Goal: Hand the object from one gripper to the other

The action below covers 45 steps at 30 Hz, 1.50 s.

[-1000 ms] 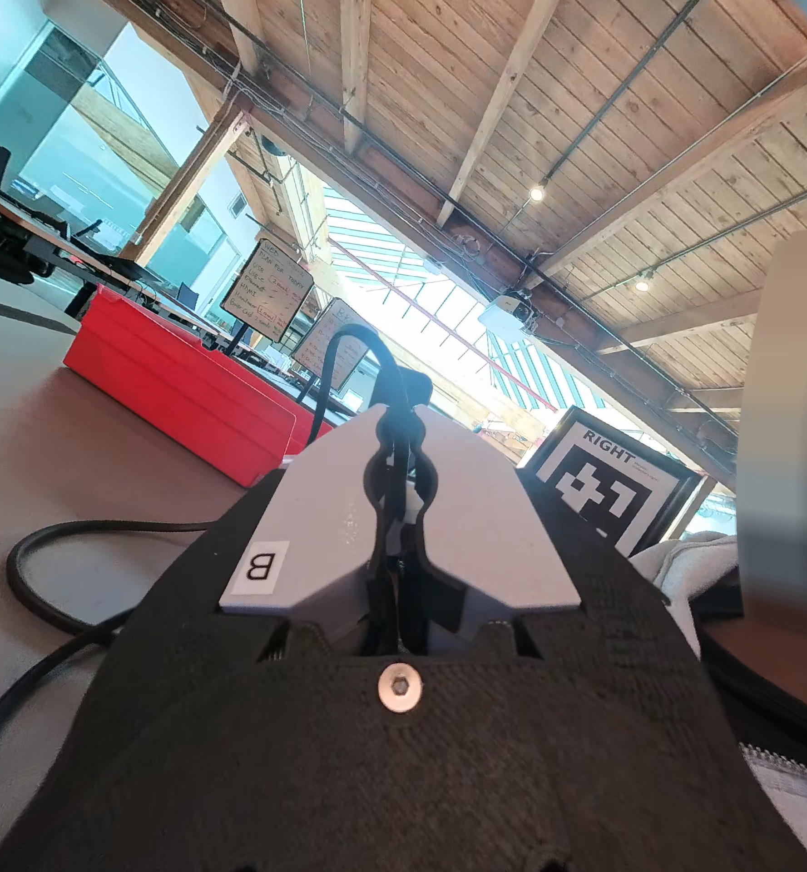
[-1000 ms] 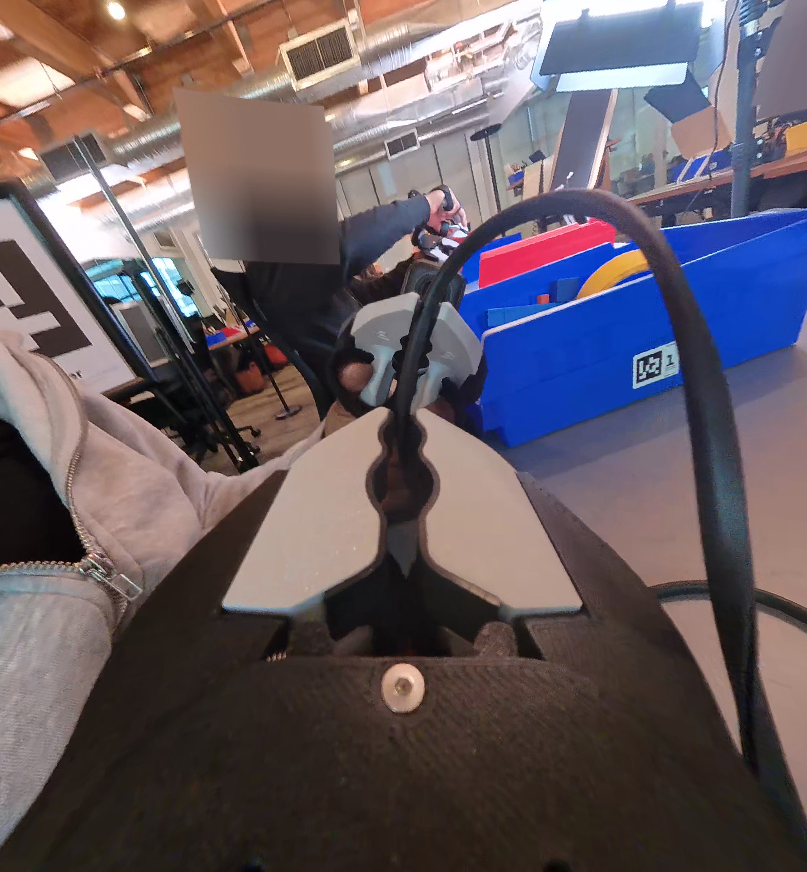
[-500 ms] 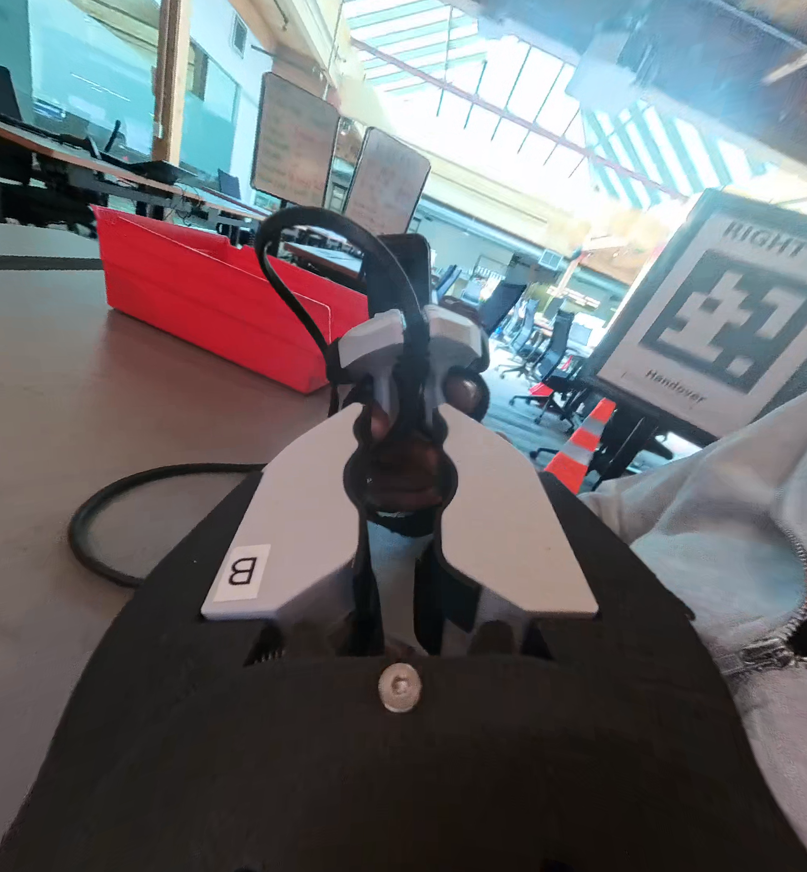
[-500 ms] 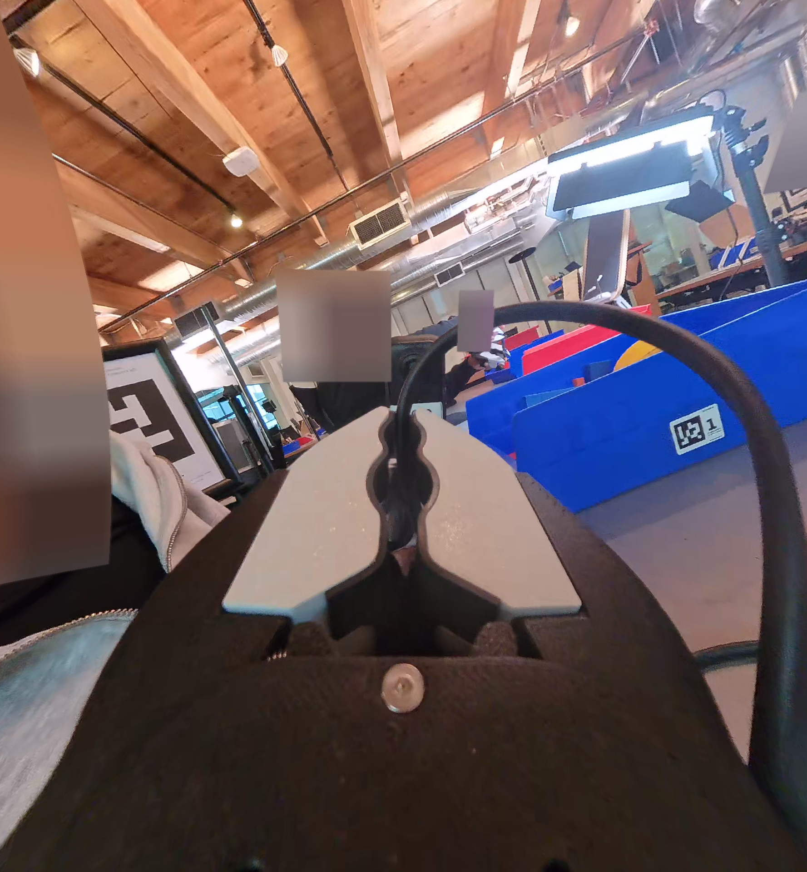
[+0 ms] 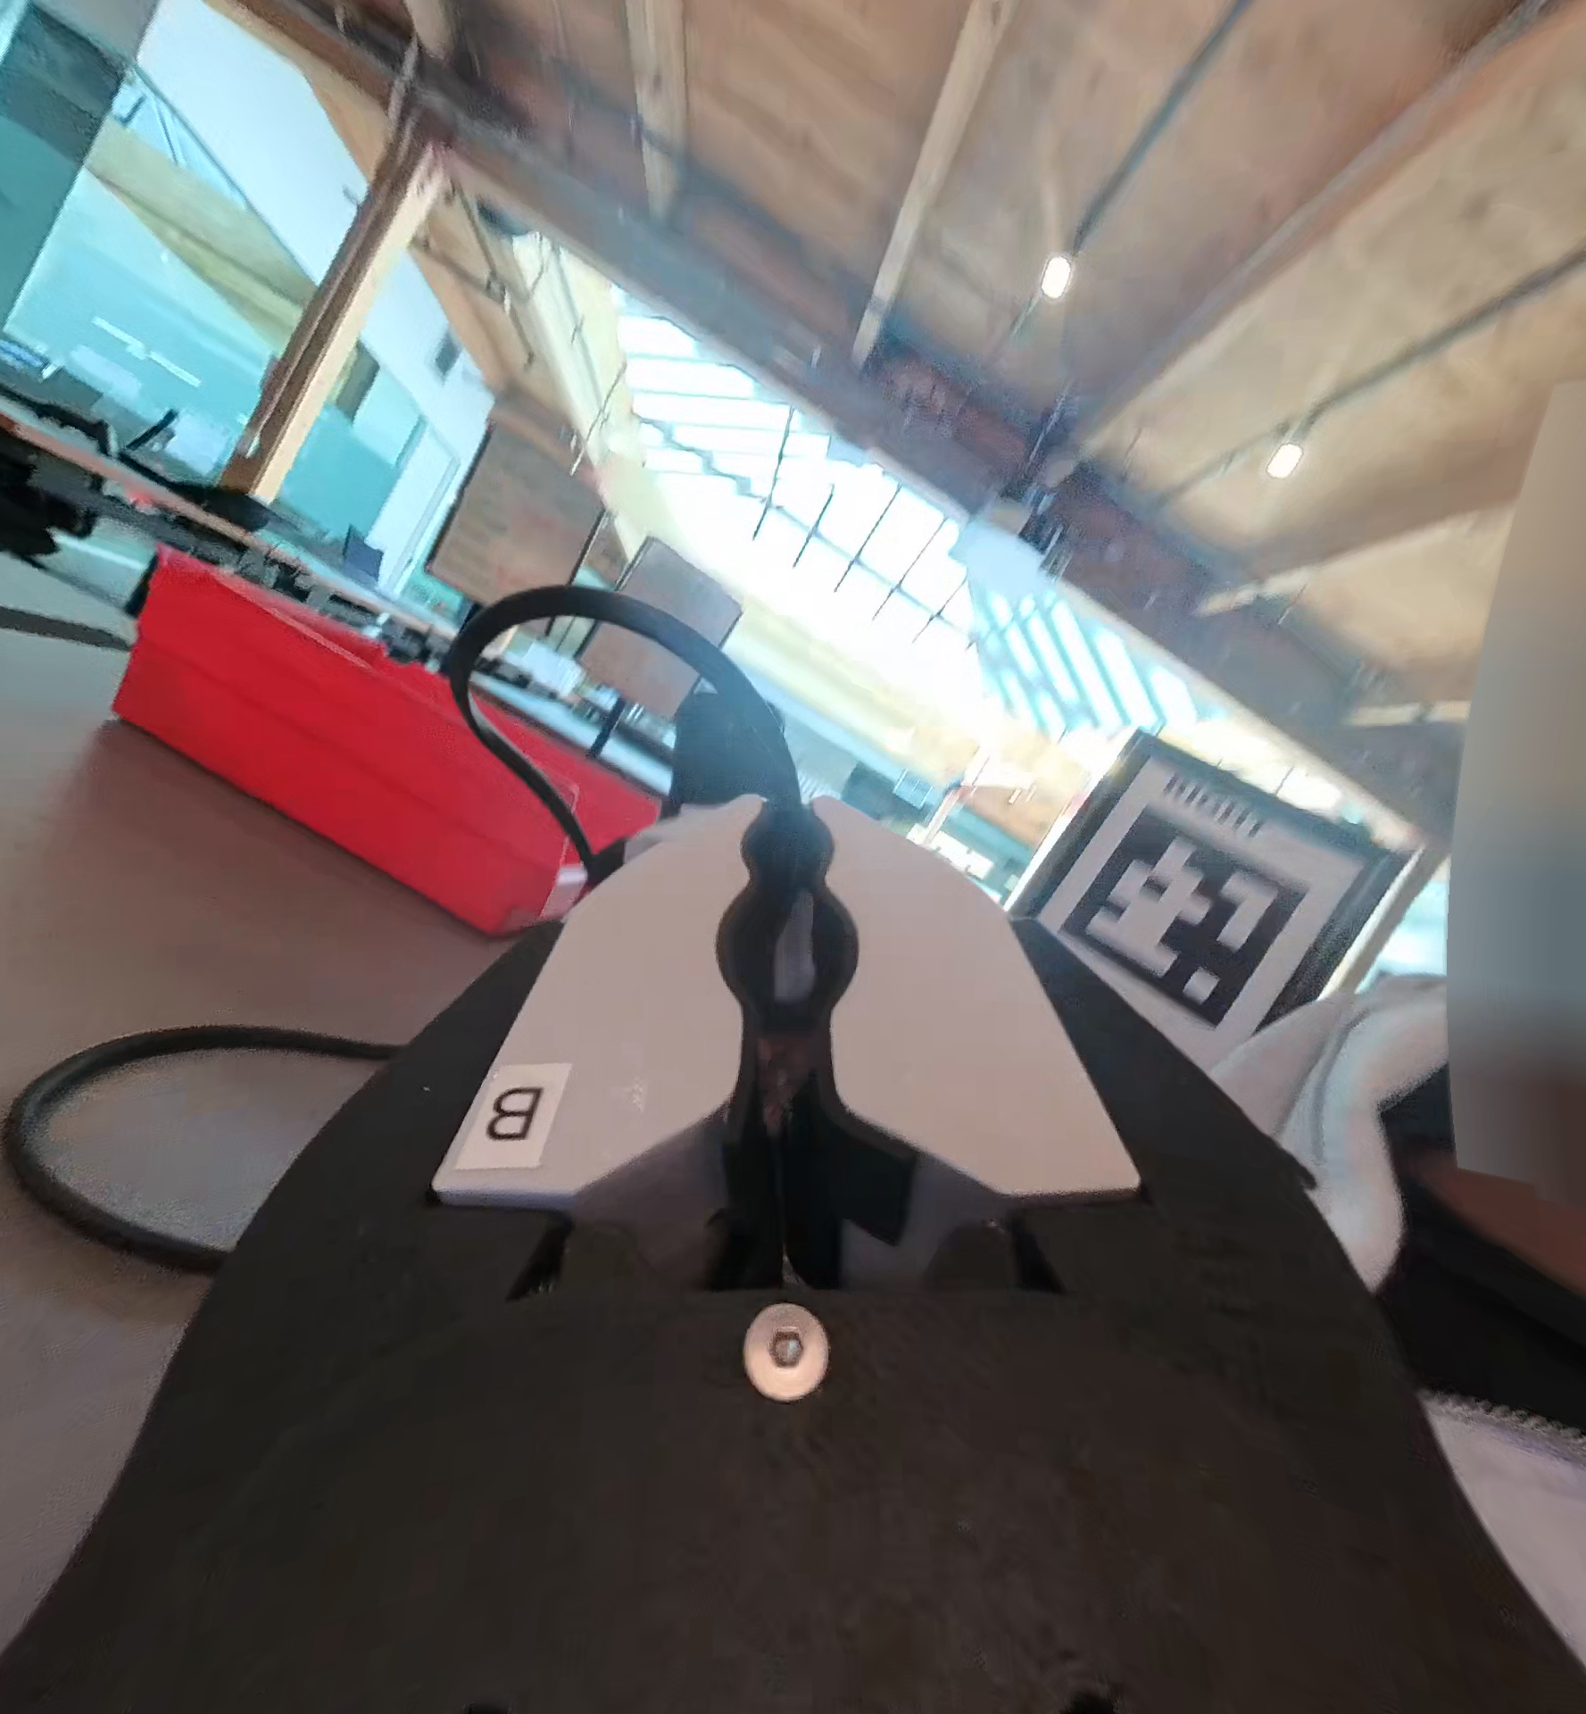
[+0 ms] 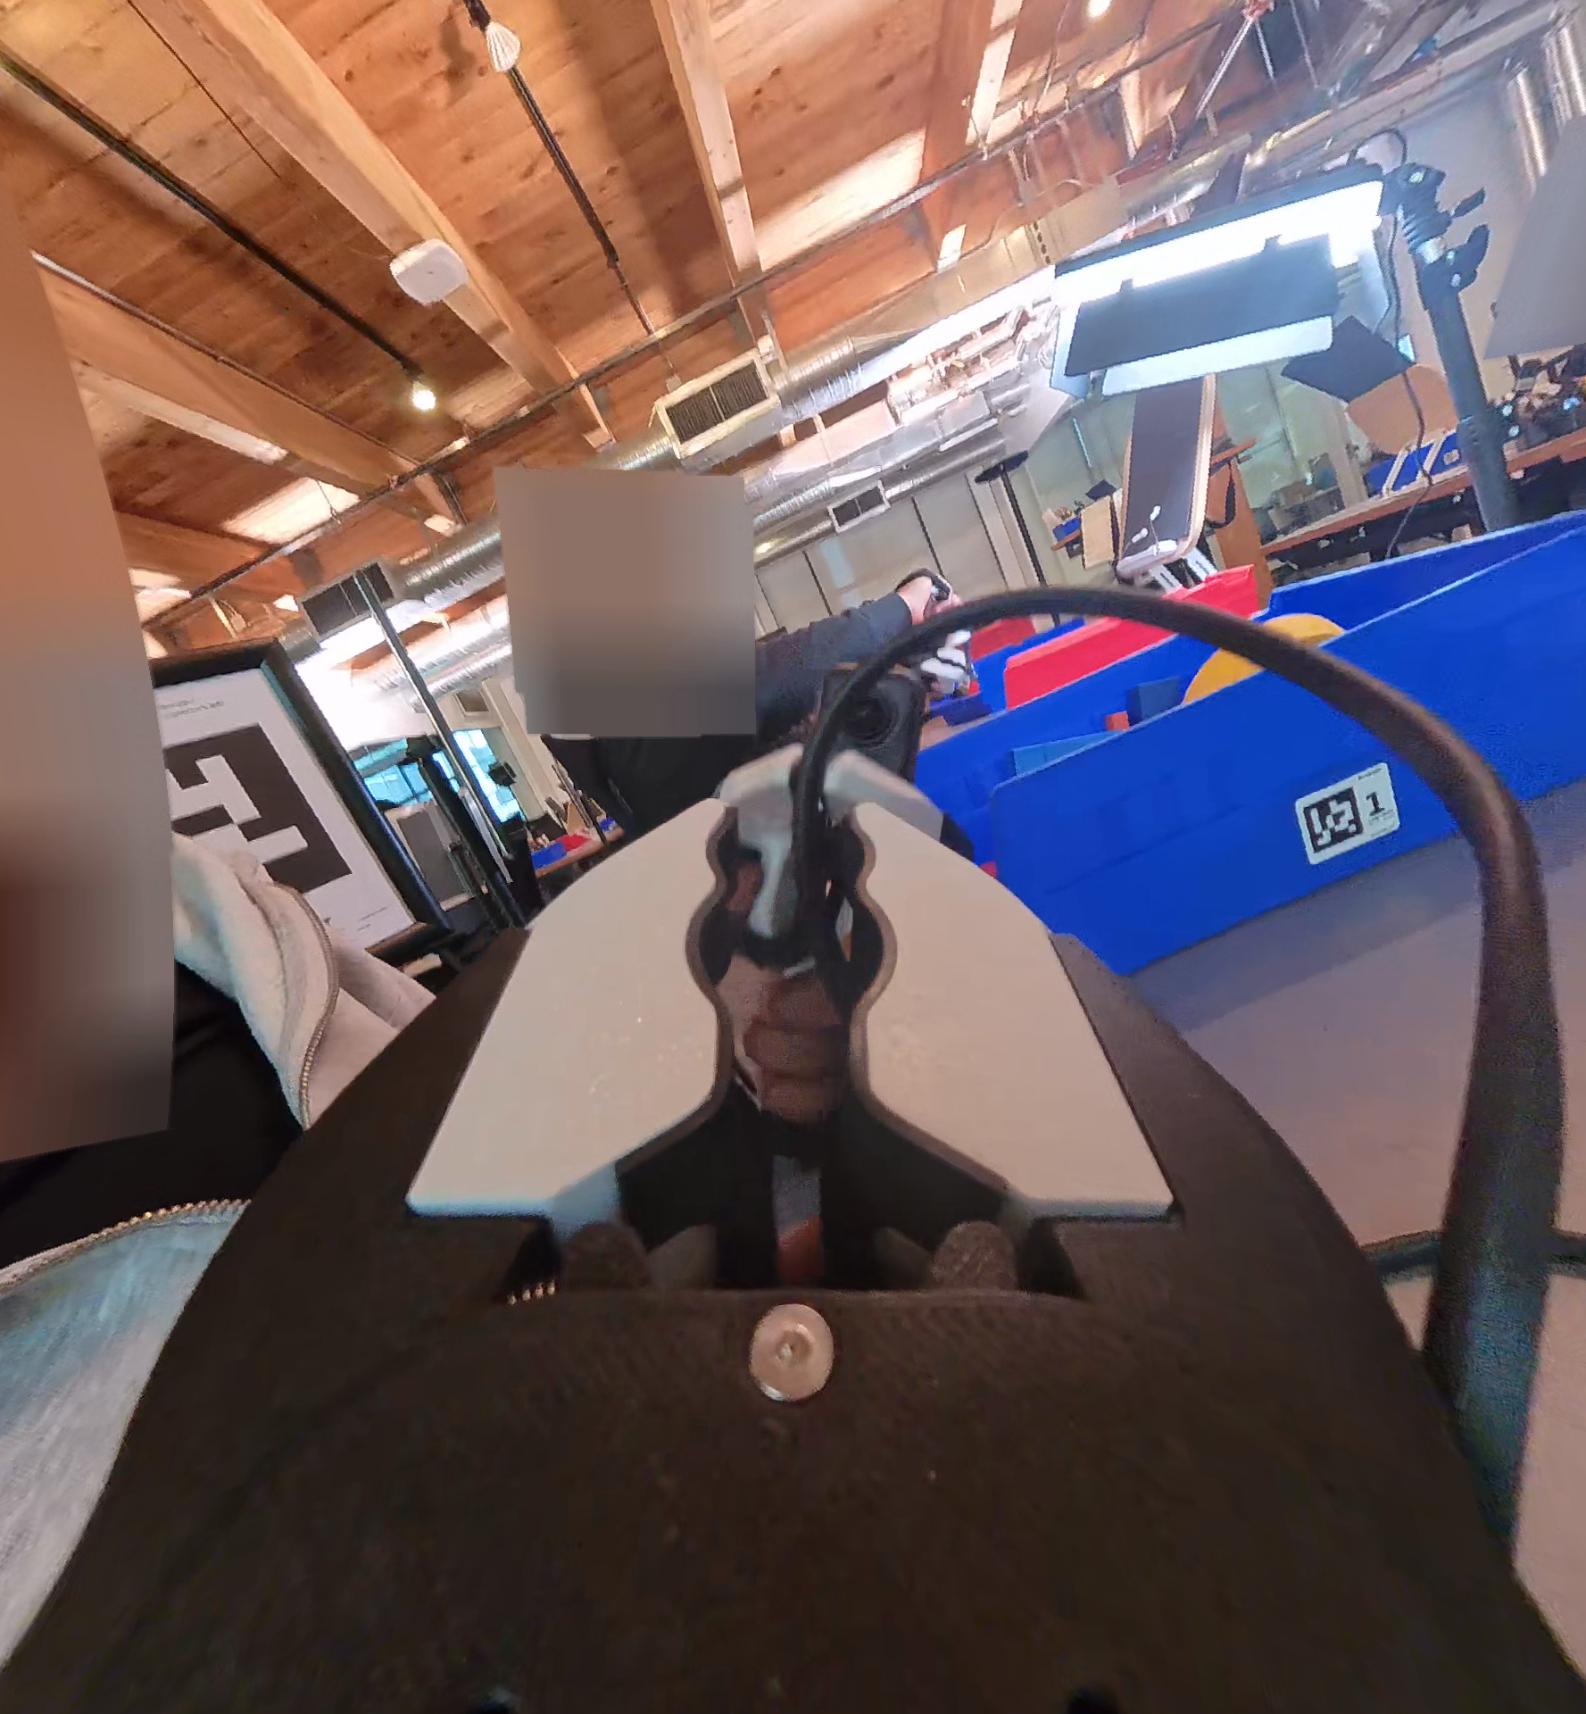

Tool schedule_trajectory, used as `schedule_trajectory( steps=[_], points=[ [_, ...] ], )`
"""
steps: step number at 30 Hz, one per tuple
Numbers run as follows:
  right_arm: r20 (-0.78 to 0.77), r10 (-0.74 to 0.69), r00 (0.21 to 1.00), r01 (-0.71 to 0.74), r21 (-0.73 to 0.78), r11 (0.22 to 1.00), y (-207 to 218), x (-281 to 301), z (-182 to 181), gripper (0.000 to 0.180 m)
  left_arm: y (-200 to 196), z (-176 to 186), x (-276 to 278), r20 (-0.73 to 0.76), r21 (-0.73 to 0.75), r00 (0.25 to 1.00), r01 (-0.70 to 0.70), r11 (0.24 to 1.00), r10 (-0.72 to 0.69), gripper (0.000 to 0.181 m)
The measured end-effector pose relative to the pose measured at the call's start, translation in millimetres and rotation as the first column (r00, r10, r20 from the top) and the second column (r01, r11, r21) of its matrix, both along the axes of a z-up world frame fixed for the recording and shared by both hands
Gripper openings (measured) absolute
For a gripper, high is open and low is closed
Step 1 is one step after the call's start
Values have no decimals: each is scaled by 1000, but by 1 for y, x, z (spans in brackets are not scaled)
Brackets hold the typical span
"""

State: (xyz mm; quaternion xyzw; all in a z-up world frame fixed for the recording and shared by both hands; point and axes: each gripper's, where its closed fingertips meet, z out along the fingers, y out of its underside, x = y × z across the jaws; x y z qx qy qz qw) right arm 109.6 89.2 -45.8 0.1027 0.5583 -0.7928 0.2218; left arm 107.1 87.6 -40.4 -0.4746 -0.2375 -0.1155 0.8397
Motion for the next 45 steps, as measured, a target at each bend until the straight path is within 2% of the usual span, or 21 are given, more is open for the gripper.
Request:
schedule_trajectory(
  steps=[3,5,7,11,14,17,21,24,25,30,34,37,41,43,45],
  points=[
    [-41,16,999,-12,92,996,-7,5,-11,25,-11,6,-4,47,98,999,12,995,-16,4],
    [-95,8,995,6,148,989,-10,7,-17,21,-10,5,-4,47,91,999,9,996,-14,5],
    [-156,-5,988,32,174,984,-12,9,-21,7,-9,4,-4,43,80,999,7,997,-10,5],
    [-188,-12,982,50,200,978,-12,9,-24,7,-6,2,-4,37,41,999,-11,999,10,7],
    [-130,-13,991,32,141,990,-7,6,-16,6,1,-3,-3,27,-18,1000,-6,1000,7,23],
    [-64,-23,998,27,53,998,1,0,-5,6,15,-12,3,-1,-123,1000,20,992,-20,26],
    [-31,-5,1000,5,0,1000,5,0,1,7,34,-34,10,-78,-331,997,-2,944,-25,24],
    [-39,3,999,-3,2,1000,4,2,1,6,37,-38,10,-113,-373,993,-28,927,-16,12],
    [-42,4,999,-4,3,1000,4,2,1,6,36,-38,10,-112,-367,994,-30,930,-13,8],
    [-15,-9,1000,9,-19,1000,6,-1,3,7,32,-31,10,-110,-320,994,-21,947,-15,6],
    [22,9,1000,-9,2,1000,3,-2,-1,20,2,-3,-1,-17,-44,1000,-24,999,24,5],
    [18,61,998,-63,107,992,-9,7,-16,25,-15,8,-5,46,116,999,0,993,-5,5],
    [-78,69,995,-48,243,969,-21,16,-33,24,-11,6,-4,45,95,999,11,995,-15,5],
    [-121,51,991,-18,258,966,-21,15,-35,12,-11,6,-3,42,94,999,14,996,-18,5],
    [-124,33,992,-1,247,969,-19,13,-34,13,-11,6,-3,49,102,998,22,995,-27,5]
  ],
)
